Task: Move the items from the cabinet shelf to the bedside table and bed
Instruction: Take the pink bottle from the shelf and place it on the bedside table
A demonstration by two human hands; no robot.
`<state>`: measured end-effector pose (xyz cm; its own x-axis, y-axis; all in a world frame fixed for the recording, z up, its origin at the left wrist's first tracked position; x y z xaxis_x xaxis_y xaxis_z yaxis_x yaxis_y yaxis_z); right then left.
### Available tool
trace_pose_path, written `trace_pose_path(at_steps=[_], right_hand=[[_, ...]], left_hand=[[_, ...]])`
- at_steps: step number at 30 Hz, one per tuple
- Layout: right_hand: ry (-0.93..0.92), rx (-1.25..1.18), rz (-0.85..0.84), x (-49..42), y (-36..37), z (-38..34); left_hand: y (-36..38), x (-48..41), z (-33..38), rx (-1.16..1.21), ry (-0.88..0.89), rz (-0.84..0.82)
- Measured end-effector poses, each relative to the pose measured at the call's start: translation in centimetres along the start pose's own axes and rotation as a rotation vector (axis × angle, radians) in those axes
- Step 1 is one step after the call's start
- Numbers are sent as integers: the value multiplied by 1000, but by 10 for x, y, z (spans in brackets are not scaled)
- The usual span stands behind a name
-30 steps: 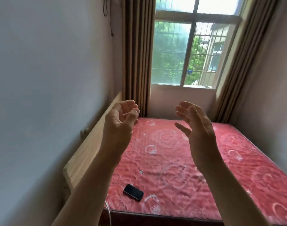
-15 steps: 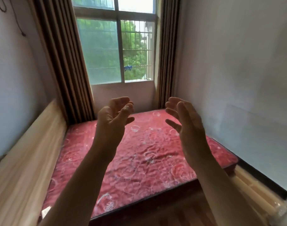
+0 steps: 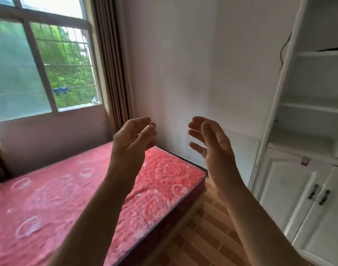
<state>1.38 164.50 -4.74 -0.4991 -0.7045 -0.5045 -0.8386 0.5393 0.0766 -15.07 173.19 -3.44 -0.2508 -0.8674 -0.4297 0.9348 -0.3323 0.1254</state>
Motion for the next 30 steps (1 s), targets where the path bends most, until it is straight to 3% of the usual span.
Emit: trace_pose_path(at_steps=[15, 22, 30], right_hand=[[-9, 318, 460, -16, -111, -15], [-8, 380, 630, -5, -175, -22], [-53, 383, 700, -14, -262, -24]], left_hand=[[154, -62, -35, 294, -49, -514], [232, -58, -48, 337, -71, -667], [328, -50, -61, 308, -50, -743]])
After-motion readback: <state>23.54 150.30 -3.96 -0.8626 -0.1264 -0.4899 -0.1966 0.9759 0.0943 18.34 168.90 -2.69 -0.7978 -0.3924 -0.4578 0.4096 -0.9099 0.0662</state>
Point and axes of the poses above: each hand's wrist, its own x-axis away from the middle knuckle, its own y-axis out of the palm, z = x × y, the point moved 5 cm from there along -x, towards the middle knuckle
